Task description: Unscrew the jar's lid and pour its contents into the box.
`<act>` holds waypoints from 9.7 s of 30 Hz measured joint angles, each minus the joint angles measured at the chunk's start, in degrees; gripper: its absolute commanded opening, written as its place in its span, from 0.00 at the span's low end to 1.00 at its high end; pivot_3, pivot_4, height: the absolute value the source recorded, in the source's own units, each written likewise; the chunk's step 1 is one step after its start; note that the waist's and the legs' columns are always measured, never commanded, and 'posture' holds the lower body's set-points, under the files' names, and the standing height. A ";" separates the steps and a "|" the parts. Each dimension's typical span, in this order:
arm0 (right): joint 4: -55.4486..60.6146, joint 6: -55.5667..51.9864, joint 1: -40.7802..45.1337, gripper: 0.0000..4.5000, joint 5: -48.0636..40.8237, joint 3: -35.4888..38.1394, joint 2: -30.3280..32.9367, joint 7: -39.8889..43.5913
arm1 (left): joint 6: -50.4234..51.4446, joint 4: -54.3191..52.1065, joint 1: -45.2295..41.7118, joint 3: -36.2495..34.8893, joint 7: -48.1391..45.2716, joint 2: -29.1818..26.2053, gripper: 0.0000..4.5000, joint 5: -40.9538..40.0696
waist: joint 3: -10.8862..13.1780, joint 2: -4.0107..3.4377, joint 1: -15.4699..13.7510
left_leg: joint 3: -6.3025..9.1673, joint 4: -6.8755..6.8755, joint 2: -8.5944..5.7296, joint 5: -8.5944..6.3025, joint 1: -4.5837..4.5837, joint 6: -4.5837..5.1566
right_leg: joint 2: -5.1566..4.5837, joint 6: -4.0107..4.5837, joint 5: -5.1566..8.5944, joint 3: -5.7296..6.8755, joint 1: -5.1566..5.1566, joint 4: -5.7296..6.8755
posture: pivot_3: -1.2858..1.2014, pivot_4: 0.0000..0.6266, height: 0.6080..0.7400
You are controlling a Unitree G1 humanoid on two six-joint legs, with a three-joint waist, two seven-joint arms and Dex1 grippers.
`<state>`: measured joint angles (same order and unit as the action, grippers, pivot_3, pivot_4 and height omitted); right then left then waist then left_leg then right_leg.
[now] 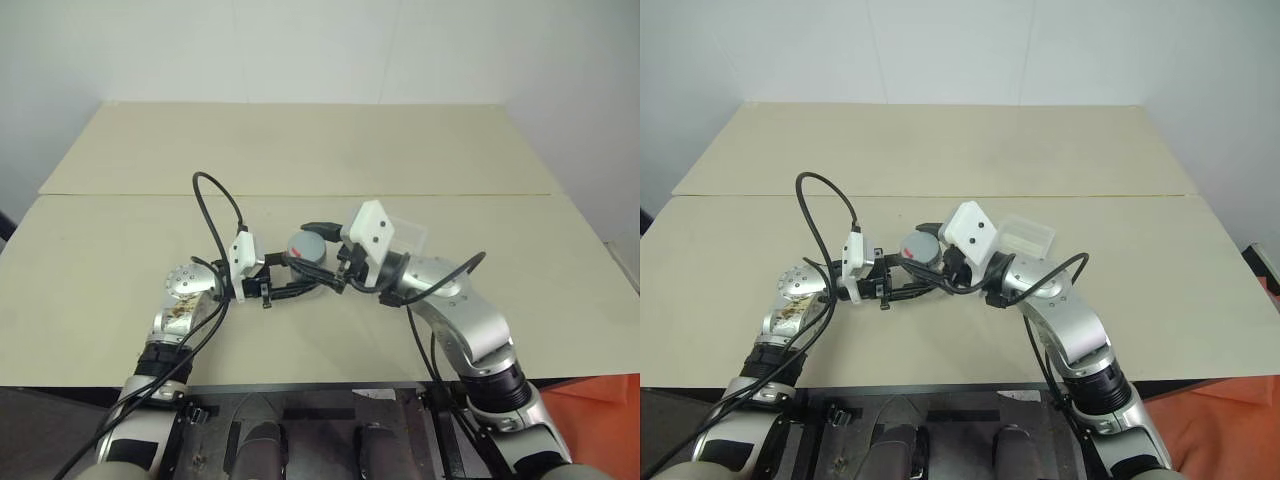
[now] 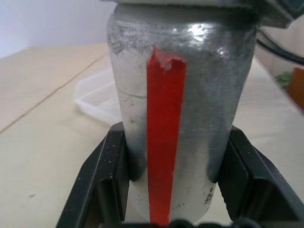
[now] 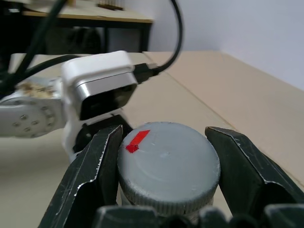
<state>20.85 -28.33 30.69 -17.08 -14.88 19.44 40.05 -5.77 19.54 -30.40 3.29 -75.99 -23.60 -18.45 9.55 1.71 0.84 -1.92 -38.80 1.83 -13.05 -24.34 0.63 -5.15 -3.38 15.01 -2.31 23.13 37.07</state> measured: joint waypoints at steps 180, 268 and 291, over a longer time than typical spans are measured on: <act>-23.45 13.94 15.84 0.87 -13.53 5.59 7.76 41.33 | 4.94 -13.70 4.64 3.42 2.85 4.61 0.48 -6.38 | 0.01 -0.02 -0.14 | 0.23 -0.01 -0.01 0.00 0.05 0.00 | -0.02 0.00 0.00 -0.03 -0.02 0.00 | 0.52 0.24 1.00; 14.70 -10.65 -7.50 0.97 -8.99 11.19 8.85 -10.02 | -1.91 -1.99 3.15 0.91 9.03 9.09 0.48 -3.44 | 0.00 -0.03 -0.12 | 0.32 -0.01 -0.04 0.00 0.03 0.01 | -0.01 0.00 0.00 -0.06 -0.05 -0.06 | 0.52 0.24 1.00; 12.62 -9.31 -4.17 0.97 -10.08 8.18 1.88 -11.96 | -1.63 -4.31 5.13 -0.55 9.52 10.21 0.48 -4.21 | 0.00 -0.03 -0.07 | 0.33 -0.01 -0.04 0.00 0.05 0.01 | -0.01 0.00 0.00 -0.06 -0.05 -0.03 | 0.52 0.24 1.00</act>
<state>33.46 -37.64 26.51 -27.16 -6.69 21.32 28.10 -7.40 15.23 -25.27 2.74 -66.47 -13.39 -22.66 9.55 1.68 0.77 -1.58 -38.80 1.79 -13.05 -24.30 0.64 -5.16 -3.38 15.01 -2.37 23.08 37.04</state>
